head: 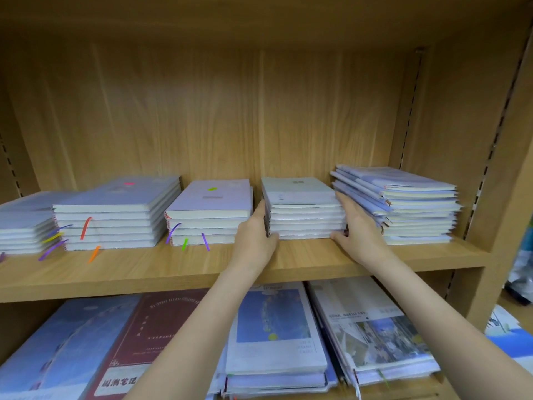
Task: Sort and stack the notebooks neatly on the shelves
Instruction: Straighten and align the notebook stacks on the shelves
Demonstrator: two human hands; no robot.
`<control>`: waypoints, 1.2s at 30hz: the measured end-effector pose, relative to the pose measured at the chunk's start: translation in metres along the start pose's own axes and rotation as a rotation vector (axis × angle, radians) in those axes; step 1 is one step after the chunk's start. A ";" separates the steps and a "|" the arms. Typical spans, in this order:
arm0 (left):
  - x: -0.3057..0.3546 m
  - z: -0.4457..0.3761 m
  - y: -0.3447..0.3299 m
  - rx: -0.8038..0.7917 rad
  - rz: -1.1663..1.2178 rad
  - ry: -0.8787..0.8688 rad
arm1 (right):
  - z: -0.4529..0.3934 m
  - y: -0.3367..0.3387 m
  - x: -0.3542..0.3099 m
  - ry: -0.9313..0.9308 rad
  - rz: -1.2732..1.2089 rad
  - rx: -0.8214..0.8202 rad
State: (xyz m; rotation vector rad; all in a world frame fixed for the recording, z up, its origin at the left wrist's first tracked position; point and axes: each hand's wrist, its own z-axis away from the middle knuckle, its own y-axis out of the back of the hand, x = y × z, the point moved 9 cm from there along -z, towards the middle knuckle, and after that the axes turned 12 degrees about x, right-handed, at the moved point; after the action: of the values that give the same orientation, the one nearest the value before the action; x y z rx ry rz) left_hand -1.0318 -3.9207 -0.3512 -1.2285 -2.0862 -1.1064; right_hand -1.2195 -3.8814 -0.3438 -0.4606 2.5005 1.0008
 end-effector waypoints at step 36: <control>0.006 0.024 0.007 -0.049 -0.045 0.059 | 0.013 0.013 -0.003 0.006 0.066 0.086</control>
State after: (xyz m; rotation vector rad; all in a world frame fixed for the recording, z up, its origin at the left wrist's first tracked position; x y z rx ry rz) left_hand -1.0282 -3.8964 -0.3575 -1.1623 -2.0631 -1.2058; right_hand -1.2196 -3.8625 -0.3433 -0.3578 2.5673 0.9123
